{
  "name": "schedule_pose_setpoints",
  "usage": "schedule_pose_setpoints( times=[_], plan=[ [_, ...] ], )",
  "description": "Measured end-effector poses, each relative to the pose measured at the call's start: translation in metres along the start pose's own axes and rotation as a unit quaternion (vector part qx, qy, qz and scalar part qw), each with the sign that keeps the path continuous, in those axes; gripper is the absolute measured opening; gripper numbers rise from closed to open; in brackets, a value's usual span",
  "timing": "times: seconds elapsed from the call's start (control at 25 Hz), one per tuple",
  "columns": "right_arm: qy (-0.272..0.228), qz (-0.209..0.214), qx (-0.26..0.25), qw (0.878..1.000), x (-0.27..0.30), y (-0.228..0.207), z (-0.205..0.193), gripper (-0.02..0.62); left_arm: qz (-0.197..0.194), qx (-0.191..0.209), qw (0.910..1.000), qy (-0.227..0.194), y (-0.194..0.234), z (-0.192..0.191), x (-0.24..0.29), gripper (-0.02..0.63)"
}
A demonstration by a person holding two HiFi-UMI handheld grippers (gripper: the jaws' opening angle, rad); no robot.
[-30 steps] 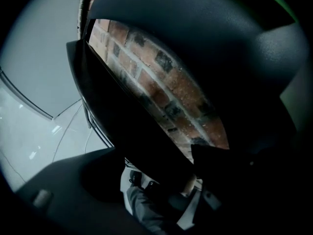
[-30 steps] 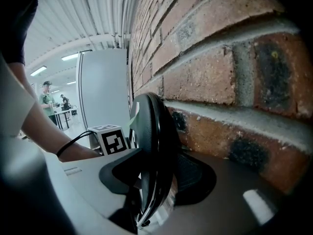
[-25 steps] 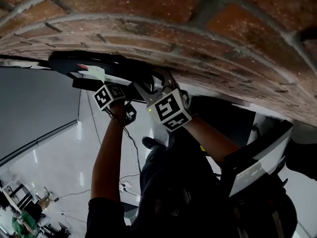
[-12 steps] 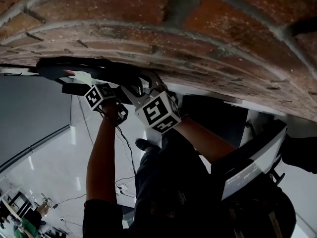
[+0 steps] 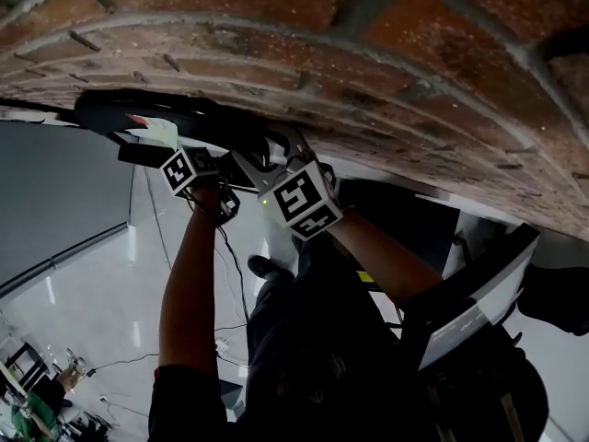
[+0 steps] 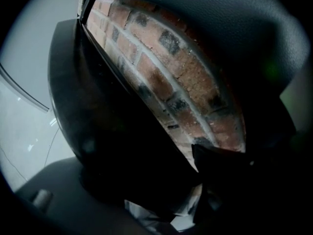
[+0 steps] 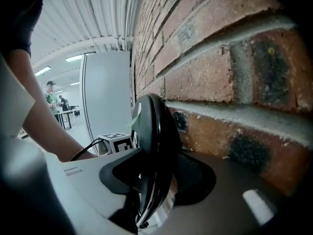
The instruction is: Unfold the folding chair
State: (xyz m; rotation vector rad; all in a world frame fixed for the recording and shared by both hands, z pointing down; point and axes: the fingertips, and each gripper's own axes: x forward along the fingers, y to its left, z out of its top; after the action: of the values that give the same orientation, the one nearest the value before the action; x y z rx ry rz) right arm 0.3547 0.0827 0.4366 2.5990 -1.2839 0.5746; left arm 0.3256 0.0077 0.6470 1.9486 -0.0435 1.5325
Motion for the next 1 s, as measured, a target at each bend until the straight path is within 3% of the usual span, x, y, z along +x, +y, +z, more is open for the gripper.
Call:
schedule_pose_setpoints(
  times=[0.24,0.6,1.0],
  plan=[
    [-0.004,0.016,0.014,1.000,0.002,0.001,-0.001,0.173,-0.011,-0.032,0.9994,-0.004,0.013,-0.005,0.001,0.445],
    [-0.007,0.019,0.018,1.000,-0.001,-0.002,-0.006,0.170,-0.039,-0.042,0.9984,0.002,0.012,-0.022,-0.003,0.449],
    [-0.004,0.019,0.034,0.999,0.006,0.006,-0.011,0.170,-0.085,-0.055,0.9945,0.027,0.042,-0.059,-0.024,0.459]
  ],
)
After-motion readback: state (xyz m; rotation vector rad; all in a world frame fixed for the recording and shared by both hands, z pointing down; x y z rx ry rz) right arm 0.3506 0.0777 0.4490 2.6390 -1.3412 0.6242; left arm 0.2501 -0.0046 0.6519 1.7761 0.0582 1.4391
